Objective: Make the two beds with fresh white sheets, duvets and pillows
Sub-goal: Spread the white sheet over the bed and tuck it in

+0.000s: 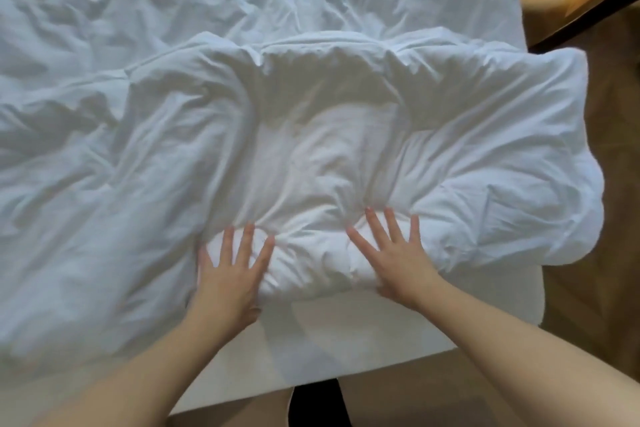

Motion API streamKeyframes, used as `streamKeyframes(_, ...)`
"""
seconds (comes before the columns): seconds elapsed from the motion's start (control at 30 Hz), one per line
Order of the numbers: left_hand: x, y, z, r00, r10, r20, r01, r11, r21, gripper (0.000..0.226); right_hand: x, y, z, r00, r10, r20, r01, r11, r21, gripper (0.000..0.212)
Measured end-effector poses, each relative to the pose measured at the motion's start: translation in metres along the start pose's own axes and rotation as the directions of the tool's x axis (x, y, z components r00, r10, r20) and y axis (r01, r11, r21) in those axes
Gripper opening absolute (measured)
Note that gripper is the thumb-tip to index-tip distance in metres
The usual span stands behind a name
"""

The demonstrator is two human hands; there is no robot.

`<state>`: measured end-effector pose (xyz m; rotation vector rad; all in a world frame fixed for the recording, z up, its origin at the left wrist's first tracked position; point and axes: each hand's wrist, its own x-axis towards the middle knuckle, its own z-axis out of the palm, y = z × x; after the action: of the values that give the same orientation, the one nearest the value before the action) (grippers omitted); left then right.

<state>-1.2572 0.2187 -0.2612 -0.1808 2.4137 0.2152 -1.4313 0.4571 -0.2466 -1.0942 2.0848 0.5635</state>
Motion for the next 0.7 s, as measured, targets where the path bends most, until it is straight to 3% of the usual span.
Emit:
streamKeyframes(0.07,-0.004,-0.003,0.004,0.997,-0.071,-0.023,0.071,0.997,-0.005,0.096,0.011,-0.006,-0.007,0.996,0.091,-0.013,-0.091,0.996,-0.021,0.109)
streamKeyframes(0.13,0.007,-0.001,0.001,0.990,-0.077,-0.115,0.076,0.997,-0.017,0.071,0.023,0.000,-0.008,0.989,0.027,-0.149,-0.039,0.996,-0.074,0.077)
streamKeyframes(0.17,0.014,0.004,-0.002,0.988,-0.070,-0.139,0.070,0.998,-0.005,0.065,0.022,0.007,-0.004,0.975,0.000,-0.222,-0.021,0.995,-0.093,0.061)
streamKeyframes(0.23,0.019,0.026,-0.002,0.976,0.030,-0.214,-0.019,0.999,0.050,0.068,0.004,0.028,0.012,0.944,-0.017,-0.330,-0.004,0.998,-0.062,0.051)
streamKeyframes(0.33,0.007,0.061,0.015,0.955,0.166,-0.247,-0.138,0.982,0.129,0.063,-0.044,0.051,0.035,0.973,0.084,-0.214,-0.101,0.993,-0.069,0.063)
streamKeyframes(0.43,-0.011,0.084,0.026,0.990,0.067,-0.124,-0.061,0.997,0.052,0.071,-0.065,0.045,0.052,0.993,0.091,0.070,-0.084,0.991,-0.100,0.075)
streamKeyframes(0.5,-0.019,0.091,0.031,0.995,0.044,-0.090,-0.044,0.999,0.005,0.080,-0.065,0.028,0.055,0.947,0.197,0.252,-0.198,0.980,-0.022,0.085)
streamKeyframes(0.6,-0.028,0.081,0.036,0.984,0.128,-0.126,-0.121,0.991,0.058,0.096,-0.060,-0.003,0.052,0.949,0.235,0.208,-0.251,0.966,0.056,0.109)
streamKeyframes(0.7,-0.042,0.049,0.045,0.991,0.100,-0.090,-0.088,0.988,0.126,0.109,-0.056,-0.045,0.046,0.996,0.076,0.041,-0.078,0.996,0.050,0.119)
